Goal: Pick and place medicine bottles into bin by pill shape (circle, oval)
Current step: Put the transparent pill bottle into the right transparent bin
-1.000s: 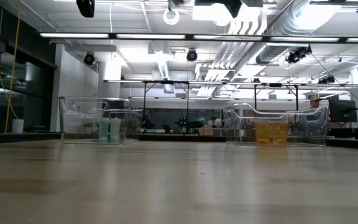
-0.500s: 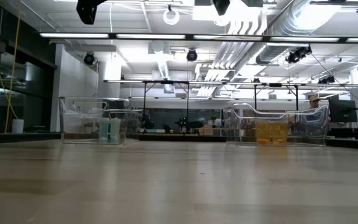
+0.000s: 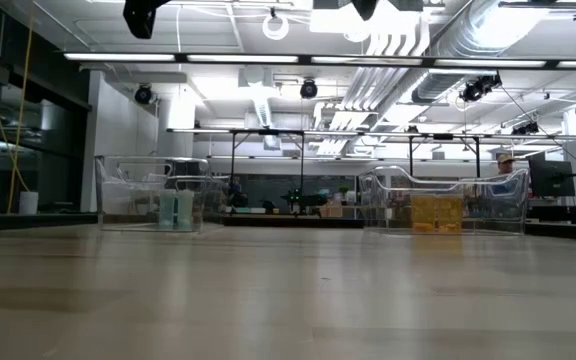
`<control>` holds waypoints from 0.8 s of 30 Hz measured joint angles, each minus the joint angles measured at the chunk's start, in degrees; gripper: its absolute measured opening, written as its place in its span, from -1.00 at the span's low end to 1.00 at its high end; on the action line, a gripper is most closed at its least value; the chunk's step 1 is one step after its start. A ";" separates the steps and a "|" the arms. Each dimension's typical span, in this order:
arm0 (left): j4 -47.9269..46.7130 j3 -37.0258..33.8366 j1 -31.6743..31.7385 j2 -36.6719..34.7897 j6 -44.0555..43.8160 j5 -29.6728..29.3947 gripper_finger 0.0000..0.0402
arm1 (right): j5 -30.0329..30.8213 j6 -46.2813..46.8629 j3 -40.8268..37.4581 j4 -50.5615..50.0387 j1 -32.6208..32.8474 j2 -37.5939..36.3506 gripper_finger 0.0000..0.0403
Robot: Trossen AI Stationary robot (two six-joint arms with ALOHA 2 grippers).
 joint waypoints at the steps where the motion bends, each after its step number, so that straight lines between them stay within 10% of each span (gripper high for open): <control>1: 0.10 0.00 0.00 0.00 0.00 0.00 -0.09 | 2.11 0.38 2.00 -5.06 -1.03 0.01 -0.43; 12: 0.92 0.00 0.02 0.00 0.17 0.00 -0.09 | 15.62 14.47 5.95 -51.22 -16.69 0.00 -0.39; 24: 1.00 0.00 0.01 0.00 0.13 0.00 -0.09 | 10.29 17.01 -14.92 -42.08 -31.20 0.07 -0.39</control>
